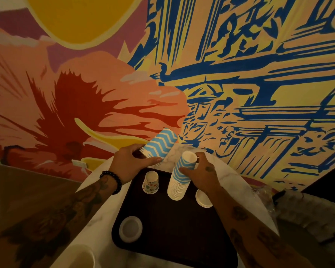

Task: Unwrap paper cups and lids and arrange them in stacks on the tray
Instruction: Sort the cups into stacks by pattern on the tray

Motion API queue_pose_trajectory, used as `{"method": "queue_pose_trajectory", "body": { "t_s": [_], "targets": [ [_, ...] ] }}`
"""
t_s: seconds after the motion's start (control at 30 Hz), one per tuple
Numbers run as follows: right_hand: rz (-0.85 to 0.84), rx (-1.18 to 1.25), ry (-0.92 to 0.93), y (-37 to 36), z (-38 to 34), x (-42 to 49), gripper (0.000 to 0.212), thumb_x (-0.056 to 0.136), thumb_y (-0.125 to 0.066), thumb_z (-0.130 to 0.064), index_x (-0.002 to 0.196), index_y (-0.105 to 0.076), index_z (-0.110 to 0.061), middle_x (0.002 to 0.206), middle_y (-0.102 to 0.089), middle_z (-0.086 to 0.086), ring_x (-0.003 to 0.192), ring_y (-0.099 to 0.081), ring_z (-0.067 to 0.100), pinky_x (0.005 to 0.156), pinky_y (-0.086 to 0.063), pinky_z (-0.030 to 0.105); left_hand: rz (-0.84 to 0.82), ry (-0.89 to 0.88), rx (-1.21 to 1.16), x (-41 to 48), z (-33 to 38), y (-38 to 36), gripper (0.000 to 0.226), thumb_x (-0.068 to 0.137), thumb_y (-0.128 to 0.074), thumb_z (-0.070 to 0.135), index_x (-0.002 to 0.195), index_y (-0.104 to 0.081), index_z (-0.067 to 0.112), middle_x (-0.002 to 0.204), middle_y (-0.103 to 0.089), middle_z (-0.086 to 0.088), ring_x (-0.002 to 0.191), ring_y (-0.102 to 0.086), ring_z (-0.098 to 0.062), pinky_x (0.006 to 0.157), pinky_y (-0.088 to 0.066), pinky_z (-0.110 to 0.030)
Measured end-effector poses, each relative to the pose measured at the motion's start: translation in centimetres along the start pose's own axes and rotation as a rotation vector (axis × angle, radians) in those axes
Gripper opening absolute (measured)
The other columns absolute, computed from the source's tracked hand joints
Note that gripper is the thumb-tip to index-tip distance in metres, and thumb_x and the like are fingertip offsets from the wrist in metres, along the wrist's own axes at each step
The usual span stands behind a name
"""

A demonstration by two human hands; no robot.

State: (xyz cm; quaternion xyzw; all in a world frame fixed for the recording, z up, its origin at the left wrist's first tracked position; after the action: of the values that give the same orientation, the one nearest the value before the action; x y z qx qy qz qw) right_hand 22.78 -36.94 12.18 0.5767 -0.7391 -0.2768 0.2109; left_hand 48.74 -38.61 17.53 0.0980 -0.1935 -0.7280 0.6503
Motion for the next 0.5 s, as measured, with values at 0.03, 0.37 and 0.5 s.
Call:
{"method": "queue_pose_trajectory", "body": {
  "t_s": [0.03, 0.37, 0.5],
  "targets": [
    [-0.025, -0.006, -0.015, -0.2, 0.3, 0.0, 0.072, 0.077, -0.085, -0.038, 0.133, -0.045, -0.018, 0.133, -0.061, 0.007, 0.115, -0.06, 0.025, 0.095, -0.053, 0.045, -0.003, -0.006, 0.002, 0.1, 0.0, -0.1, 0.055, 0.059, -0.081, 0.058, 0.104, -0.074, 0.027, 0.096, -0.075, 0.013, 0.085, -0.068, 0.0, 0.08, -0.057, -0.027],
    [0.146, 0.277, 0.046, 5.8, -5.5, -0.6, 0.051, 0.087, -0.072, -0.049, 0.128, -0.052, -0.027, 0.122, -0.061, -0.006, 0.102, -0.062, 0.013, 0.077, -0.051, 0.022, -0.02, -0.069, -0.056, -0.4, 1.6, -1.5, 0.06, 0.063, -0.085, 0.048, 0.116, -0.07, 0.023, 0.105, -0.073, 0.014, 0.093, -0.067, 0.004, 0.082, -0.053, -0.017],
    [-0.048, 0.431, -0.002, 4.6, -7.4, -1.1, 0.044, 0.092, -0.066, -0.049, 0.126, -0.053, -0.023, 0.111, -0.066, -0.002, 0.066, -0.067, 0.01, 0.053, -0.046, 0.019, -0.034, -0.117, -0.044, -0.9, 2.5, -2.9, 0.071, 0.063, -0.088, 0.043, 0.126, -0.066, 0.02, 0.113, -0.07, 0.014, 0.102, -0.063, 0.006, 0.081, -0.045, -0.003]
  ]
}}
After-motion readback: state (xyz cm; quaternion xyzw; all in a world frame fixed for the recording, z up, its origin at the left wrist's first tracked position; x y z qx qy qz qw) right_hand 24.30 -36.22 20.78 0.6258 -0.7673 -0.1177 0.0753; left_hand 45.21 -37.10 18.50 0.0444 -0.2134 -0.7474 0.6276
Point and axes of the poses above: each hand's wrist, its own x-axis towards the middle knuckle, its own y-axis out of the back of the hand, z = x × y, the point moved 10 cm from there along x, towards the middle knuckle
